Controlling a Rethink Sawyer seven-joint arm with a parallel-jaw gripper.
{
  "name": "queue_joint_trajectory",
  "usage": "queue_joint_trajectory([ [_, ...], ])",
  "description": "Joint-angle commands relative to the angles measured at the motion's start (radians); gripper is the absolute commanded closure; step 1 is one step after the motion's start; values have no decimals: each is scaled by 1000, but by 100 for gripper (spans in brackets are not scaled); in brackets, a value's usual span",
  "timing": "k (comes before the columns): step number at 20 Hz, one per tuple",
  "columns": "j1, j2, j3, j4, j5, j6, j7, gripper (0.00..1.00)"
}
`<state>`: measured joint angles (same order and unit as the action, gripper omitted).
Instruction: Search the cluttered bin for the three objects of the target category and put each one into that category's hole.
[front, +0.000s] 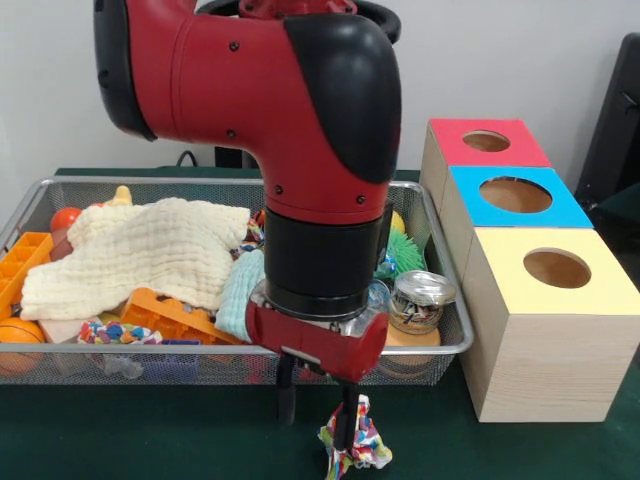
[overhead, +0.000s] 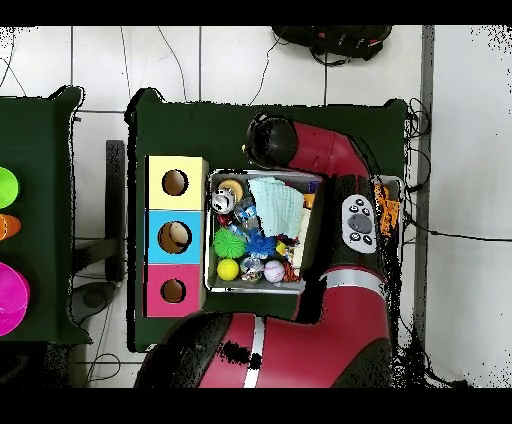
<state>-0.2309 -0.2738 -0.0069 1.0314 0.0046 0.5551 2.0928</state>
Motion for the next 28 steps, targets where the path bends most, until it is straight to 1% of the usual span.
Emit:
queue_joint_trajectory([
  [1,39,-41,50,135,-45,25,9,0],
  [6,67,-37,24,134,-43,16,42,0],
  [12,67,-20,23,142,-43,-30,46,0],
  [15,48,-12,42,149,-44,-47,24,0],
  [19,-1,-23,103,198,-29,-84,-6,0],
  [20,-12,-25,118,211,-25,-95,-12,100],
  [28,-41,-32,150,235,-25,-89,-18,100],
])
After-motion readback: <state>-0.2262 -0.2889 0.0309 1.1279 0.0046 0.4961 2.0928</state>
